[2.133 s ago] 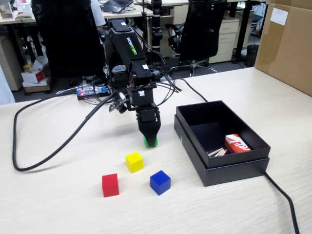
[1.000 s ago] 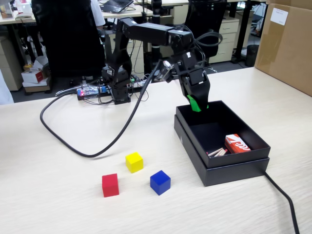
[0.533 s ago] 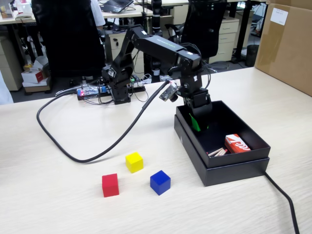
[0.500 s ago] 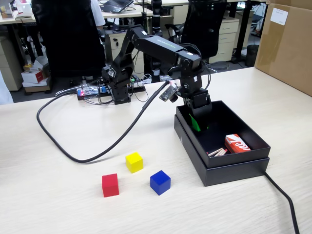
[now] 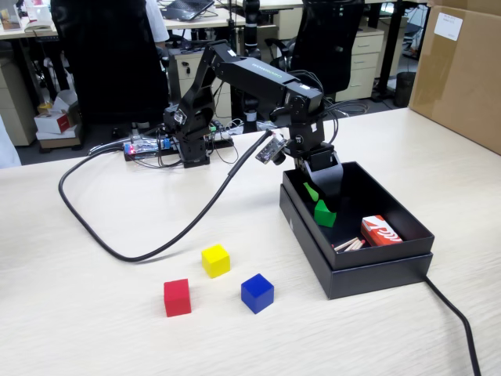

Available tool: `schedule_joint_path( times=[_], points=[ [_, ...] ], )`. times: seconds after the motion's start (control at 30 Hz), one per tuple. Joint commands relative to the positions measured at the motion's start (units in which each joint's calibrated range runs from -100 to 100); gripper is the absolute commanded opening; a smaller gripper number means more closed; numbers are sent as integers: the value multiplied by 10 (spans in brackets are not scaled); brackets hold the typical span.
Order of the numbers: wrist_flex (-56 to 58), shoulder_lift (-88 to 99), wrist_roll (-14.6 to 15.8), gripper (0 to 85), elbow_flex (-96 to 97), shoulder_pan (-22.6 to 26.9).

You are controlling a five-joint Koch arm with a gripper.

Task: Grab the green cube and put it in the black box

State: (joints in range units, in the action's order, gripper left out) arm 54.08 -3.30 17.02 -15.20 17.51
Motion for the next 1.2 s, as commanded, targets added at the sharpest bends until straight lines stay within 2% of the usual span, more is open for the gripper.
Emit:
schedule_joint_path(
  times=[0.0,0.2,0.4,0.67,0.77,0.83,0.9,1.17],
  points=[
    [9,114,-9,430,7,0],
    [0,295,-12,430,41,-6],
    [-1,443,-56,430,105,-33],
    [-105,677,-123,430,331,-89],
    [-106,747,-126,434,399,-99],
    [-106,786,-126,475,448,-102],
    [-113,831,-126,479,499,-105],
    [-241,980,-147,477,716,-123]
  ],
)
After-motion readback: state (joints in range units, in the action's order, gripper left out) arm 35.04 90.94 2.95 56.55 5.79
